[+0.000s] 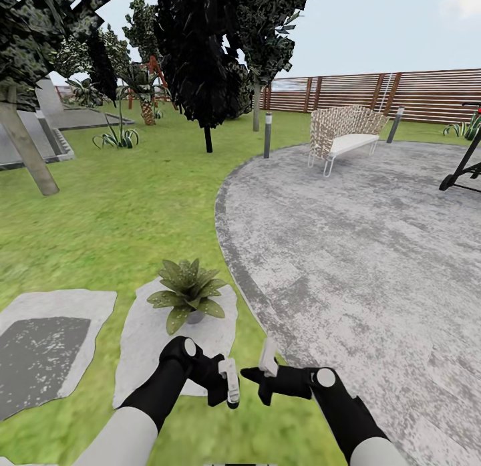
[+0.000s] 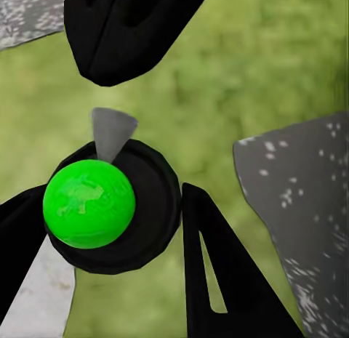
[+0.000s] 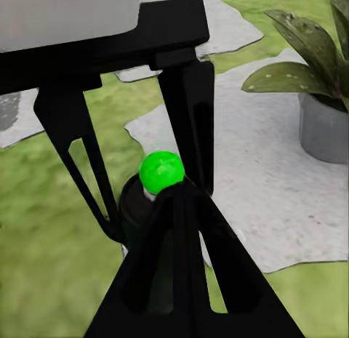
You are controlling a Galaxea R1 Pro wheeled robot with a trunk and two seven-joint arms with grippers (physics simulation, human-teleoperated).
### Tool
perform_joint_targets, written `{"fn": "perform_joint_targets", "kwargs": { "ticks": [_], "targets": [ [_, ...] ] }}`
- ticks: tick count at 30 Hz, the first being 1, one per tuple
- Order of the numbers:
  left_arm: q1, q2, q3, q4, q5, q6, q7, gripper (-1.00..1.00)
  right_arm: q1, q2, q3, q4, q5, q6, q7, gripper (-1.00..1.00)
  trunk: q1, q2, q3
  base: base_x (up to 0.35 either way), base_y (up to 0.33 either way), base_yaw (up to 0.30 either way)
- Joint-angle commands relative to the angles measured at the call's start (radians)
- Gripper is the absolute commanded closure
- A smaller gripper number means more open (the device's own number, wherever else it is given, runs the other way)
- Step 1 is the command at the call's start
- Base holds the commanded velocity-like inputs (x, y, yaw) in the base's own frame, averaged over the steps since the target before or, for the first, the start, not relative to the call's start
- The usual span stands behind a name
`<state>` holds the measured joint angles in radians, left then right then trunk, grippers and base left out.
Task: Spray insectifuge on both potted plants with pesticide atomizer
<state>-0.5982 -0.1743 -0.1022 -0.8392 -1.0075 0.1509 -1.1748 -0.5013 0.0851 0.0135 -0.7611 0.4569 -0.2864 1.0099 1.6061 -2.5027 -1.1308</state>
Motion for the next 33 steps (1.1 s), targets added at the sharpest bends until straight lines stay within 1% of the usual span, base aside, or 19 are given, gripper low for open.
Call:
{"fn": "perform_joint_targets", "kwargs": {
  "ticks": [1, 5, 18, 22, 24, 33],
  "targets": [
    [0.0, 0.0, -0.001, -0.001, -0.001, 0.01, -0.004, 1.0, 0.0, 0.004, -0.001, -0.001, 0.009, -0.005, 0.001, 1.0, 0.0, 0.0, -0.001, 0.0, 0.0, 0.0],
    [0.0, 0.0, -0.001, -0.002, 0.0, 0.01, -0.004, 1.0, 0.0, 0.008, -0.001, -0.001, 0.009, -0.005, 0.001, 1.0, 0.0, 0.0, -0.001, 0.0, 0.0, 0.0],
    [-0.002, 0.0, 0.001, -0.006, 0.002, 0.012, -0.005, 1.0, 0.0, 0.008, -0.002, 0.0, 0.009, -0.005, 0.001, 1.0, 0.0, 0.0, -0.001, 0.0, 0.0, 0.0],
    [-0.002, 0.0, 0.0, -0.007, 0.027, 0.012, -0.005, 1.0, 0.0, 0.008, -0.001, 0.0, 0.009, -0.005, 0.001, 1.0, 0.0, 0.0, -0.001, 0.0, 0.0, 0.0],
    [-0.002, 0.0, 0.0, -0.008, 0.032, 0.012, -0.006, 1.0, 0.0, 0.008, -0.002, 0.0, 0.009, -0.005, 0.001, 1.0, 0.0, 0.0, -0.001, 0.0, 0.0, 0.0],
    [-0.002, 0.0, -0.001, -0.008, 0.035, 0.011, -0.006, 1.0, 0.0, 0.008, -0.002, 0.0, 0.009, -0.005, 0.001, 1.0, 0.0, 0.0, -0.001, 0.0, 0.0, 0.0]
  ]
}}
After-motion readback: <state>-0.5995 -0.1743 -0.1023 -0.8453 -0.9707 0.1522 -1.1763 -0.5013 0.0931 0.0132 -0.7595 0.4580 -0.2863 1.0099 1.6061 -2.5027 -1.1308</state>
